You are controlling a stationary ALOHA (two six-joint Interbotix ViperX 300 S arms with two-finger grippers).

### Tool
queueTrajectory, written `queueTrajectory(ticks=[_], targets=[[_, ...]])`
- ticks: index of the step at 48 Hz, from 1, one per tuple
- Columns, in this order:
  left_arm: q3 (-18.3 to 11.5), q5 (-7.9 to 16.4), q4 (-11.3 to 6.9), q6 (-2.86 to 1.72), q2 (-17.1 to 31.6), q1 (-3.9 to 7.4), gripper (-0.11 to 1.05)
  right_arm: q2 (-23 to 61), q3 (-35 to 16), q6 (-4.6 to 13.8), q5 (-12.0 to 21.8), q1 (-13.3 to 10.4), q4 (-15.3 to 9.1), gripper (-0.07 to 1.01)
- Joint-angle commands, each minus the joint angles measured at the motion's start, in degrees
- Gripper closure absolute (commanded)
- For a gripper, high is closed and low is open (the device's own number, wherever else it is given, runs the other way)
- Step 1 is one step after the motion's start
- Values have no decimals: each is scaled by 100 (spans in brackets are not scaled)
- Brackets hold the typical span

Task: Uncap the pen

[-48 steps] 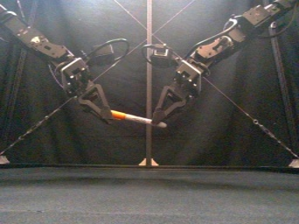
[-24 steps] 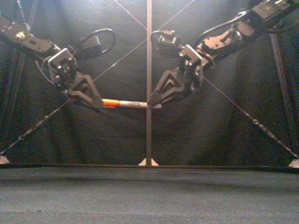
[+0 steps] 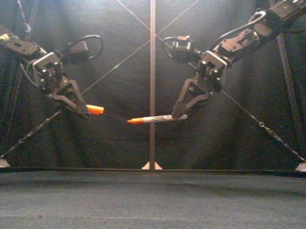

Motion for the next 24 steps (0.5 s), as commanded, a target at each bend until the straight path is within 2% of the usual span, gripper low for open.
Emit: queueTrajectory(ticks=[1,13,24], targets=[[18,-18,-35,9,-185,-18,52,-387,26,-9,-79,-53,18,47],[220,88,-79,0,-589,-44,52,-677,264,-9,-176,-70,18,47],[369,264,-237,9,-896,-53,52,-765,308,-18,-176,-70,18,47]])
